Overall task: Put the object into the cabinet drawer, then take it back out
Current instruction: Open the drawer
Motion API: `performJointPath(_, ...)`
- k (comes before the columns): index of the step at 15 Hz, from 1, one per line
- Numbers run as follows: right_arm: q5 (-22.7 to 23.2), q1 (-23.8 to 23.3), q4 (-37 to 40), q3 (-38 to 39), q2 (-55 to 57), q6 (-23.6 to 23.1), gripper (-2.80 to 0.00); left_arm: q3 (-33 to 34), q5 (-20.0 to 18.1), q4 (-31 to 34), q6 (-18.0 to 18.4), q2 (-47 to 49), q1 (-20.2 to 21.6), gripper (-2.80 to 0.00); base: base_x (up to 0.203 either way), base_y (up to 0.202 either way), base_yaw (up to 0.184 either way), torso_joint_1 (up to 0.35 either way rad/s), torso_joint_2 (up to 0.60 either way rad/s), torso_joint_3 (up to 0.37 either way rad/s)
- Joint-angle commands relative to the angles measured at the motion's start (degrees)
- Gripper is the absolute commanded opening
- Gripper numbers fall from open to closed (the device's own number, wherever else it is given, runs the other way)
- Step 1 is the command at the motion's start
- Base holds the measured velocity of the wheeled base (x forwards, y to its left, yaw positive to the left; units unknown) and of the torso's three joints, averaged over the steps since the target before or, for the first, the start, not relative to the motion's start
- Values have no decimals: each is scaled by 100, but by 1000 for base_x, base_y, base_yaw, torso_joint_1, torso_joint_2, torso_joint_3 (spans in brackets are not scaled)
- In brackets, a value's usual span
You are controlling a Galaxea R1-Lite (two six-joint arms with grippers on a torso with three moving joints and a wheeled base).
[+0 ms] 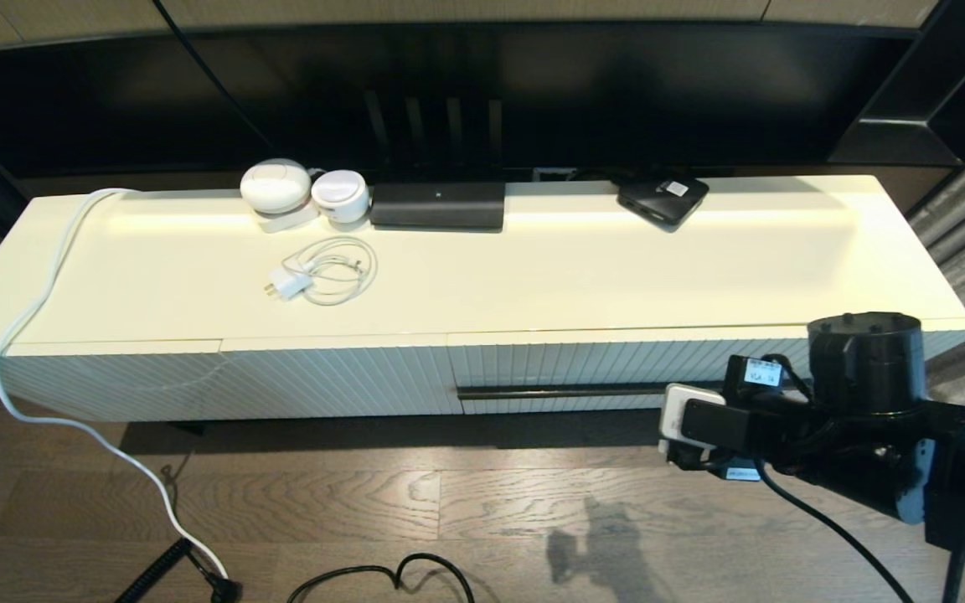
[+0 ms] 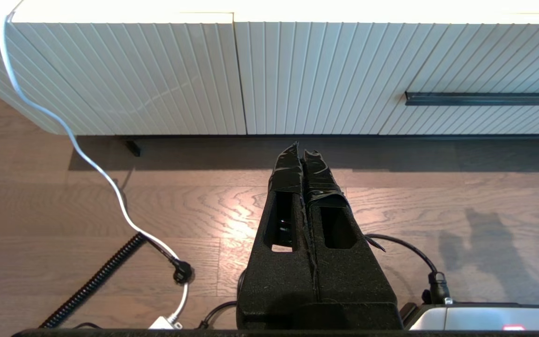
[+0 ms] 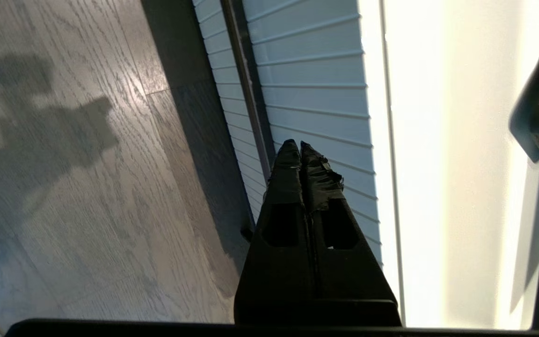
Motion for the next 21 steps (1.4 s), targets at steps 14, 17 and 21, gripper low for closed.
performJointPath(14,195,-17,-641,622,1425,-151,0,0,2,1,-3,7,2,-280,0,0,0,0,0,0)
performJointPath(17,522,-29,-678,481,1728,-155,0,0,2,-4,-3,7,9,-280,0,0,0,0,0,0)
performJointPath(21,591,-181,-1033,459,2102,-233,0,0,2,-1,-3,7,7,-280,0,0,0,0,0,0)
